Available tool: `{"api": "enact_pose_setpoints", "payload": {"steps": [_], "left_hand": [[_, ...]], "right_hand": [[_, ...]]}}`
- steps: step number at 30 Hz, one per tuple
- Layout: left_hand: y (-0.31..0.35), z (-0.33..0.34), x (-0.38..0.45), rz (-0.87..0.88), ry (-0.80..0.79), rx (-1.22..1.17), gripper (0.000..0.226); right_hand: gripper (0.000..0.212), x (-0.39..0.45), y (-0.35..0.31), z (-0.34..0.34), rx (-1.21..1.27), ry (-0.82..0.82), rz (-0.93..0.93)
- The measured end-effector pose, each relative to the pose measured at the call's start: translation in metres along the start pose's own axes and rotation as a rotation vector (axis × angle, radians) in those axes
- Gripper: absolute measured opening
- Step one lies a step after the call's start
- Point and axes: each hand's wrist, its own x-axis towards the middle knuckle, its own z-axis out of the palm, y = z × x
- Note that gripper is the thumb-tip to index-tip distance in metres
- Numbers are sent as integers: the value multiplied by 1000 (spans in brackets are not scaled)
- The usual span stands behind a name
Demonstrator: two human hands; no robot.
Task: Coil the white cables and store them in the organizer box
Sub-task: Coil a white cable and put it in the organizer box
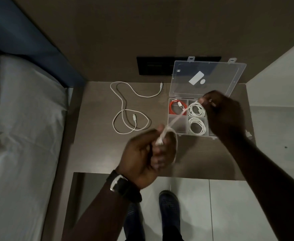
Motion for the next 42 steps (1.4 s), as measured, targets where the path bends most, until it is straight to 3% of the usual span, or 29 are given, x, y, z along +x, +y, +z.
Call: {"api": "enact_pose_setpoints", "payload": {"steps": [2, 4, 7, 13, 19, 21, 23, 27, 32, 34, 37, 39, 42], "left_hand": [[14, 1, 5, 220, 7, -136, 28], [31, -3, 11, 419, 142, -174, 31], [43, -11, 19, 540, 313, -130, 28], [42, -26, 23, 534, 478, 139, 21], [29, -25, 30, 514, 585, 652, 22], [19, -18, 31, 425, 545, 897, 25], [8, -10, 29, 335, 466, 996, 30], [-3, 4, 21, 219, 347, 737, 41], [5, 15, 14, 113, 198, 76, 34], [16, 11, 11, 197, 159, -93, 32], [36, -2, 10, 433, 256, -116, 30], [42, -11, 12, 531, 365, 34, 26], [31, -21, 17, 575, 562, 678, 25]], "right_hand": [[18, -20, -2, 14, -53, -111, 10], [20, -49, -11, 22, -79, -224, -57], [22, -88, -36, 16, -36, -349, -159], [38, -106, -63, -30, 30, -438, -310], [30, -87, -76, -54, 35, -408, -505], [24, -72, -75, -55, 23, -304, -533], [24, -49, -70, -53, 41, -176, -522], [30, -14, -60, -36, 61, -133, -407], [35, -24, -51, 5, 333, -182, -177], [36, -45, -47, 19, 330, -227, -128], [31, -87, -44, 21, 336, -398, -151], [26, -111, -47, 11, 298, -516, -245], [23, -117, -56, -12, 254, -585, -355]]}}
